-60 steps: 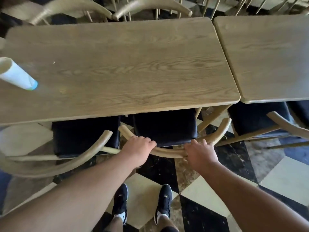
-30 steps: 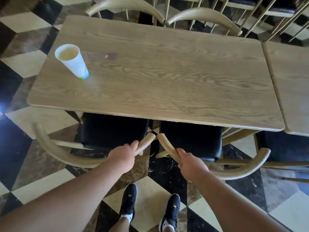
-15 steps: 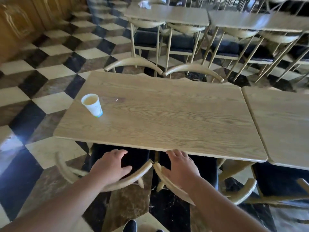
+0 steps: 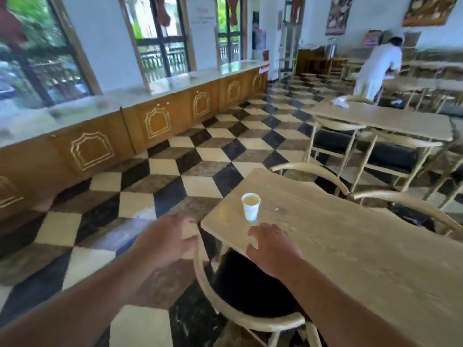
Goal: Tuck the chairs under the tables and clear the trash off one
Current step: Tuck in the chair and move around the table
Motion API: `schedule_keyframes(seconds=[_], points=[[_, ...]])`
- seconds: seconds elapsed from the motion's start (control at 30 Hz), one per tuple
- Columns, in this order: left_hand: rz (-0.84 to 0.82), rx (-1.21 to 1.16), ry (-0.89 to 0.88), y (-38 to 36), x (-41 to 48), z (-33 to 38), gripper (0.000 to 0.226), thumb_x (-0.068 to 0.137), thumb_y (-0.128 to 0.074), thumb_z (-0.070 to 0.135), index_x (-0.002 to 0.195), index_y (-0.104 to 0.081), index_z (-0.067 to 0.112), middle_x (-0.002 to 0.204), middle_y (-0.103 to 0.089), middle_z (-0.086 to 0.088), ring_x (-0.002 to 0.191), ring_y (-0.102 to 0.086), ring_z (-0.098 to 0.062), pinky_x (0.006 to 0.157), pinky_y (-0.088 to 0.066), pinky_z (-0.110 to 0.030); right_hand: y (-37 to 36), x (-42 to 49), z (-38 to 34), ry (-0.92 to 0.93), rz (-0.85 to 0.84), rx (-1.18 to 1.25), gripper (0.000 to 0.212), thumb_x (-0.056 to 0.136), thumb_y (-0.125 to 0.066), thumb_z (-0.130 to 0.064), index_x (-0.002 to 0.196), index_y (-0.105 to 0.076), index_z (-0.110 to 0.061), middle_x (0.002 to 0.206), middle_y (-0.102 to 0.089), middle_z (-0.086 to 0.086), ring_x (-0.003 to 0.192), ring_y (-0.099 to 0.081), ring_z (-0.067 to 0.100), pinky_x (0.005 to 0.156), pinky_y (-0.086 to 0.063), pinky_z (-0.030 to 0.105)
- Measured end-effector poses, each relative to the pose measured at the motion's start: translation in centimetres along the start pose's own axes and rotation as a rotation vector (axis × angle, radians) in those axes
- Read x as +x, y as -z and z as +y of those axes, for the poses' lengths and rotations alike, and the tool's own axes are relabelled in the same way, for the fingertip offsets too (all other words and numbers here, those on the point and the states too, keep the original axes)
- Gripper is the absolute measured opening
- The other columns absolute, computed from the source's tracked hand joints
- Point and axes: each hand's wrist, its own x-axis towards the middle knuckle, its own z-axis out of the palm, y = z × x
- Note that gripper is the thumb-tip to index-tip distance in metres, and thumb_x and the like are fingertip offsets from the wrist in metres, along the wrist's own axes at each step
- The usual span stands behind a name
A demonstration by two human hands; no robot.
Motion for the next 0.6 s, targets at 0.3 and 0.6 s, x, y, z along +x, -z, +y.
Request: schedule_keyframes(seconds=[0.3,0.6], points=[[0.344,-0.038,0.035,15.8,-0.7,-13.4,0.056,0.094,-0.060,0.065,0.142,-0.052,0.038,0.144,-0.058,0.012,0.126,-0.056,-0.013,0.086,-0.049,-0.031,10.7,10.7,-20.0,0.310,0.268,-0.062,0.052,0.094,-0.056,-0.067,0.131,-0.063,-0.030,0.123,-0.069,-0.007,0.110,-0.063,0.015,0.091,-0.058,0.037],[0.338,0.005,0.043,20.4,-1.0,-30.8,0.055,0.091,-0.059,0.069,0.138,-0.052,0.042,0.133,-0.062,0.020,0.103,-0.055,0.002,0.073,-0.046,-0.019,9.1,15.7,-34.1,0.246,0.333,-0.028,0.045,0.096,-0.061,-0.060,0.132,-0.062,-0.033,0.129,-0.067,-0.013,0.111,-0.060,0.009,0.096,-0.056,0.033]])
